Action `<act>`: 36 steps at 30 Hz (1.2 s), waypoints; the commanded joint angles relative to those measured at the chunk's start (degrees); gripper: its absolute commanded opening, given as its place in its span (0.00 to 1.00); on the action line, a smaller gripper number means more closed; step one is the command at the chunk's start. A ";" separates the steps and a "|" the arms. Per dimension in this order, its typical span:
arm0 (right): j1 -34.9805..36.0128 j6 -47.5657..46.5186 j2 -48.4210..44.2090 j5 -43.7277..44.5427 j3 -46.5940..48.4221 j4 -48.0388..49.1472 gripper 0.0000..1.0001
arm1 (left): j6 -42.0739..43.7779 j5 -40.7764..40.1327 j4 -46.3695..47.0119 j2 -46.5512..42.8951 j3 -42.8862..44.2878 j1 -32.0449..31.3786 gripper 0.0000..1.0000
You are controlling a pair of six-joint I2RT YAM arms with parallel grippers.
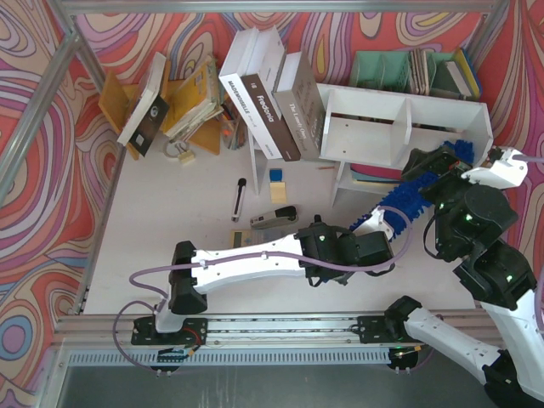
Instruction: Dust the bookshelf with a duster
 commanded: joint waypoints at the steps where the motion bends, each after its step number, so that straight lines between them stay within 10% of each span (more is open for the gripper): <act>1: -0.23 0.98 -0.77 0.32 -0.63 0.10 0.99 | -0.56 -2.88 2.86 -2.08 -2.29 -0.09 0.00; 36: -0.24 0.41 -1.74 1.29 -1.45 1.06 0.99 | -6.41 -9.14 -0.52 -6.41 -2.64 -2.00 0.00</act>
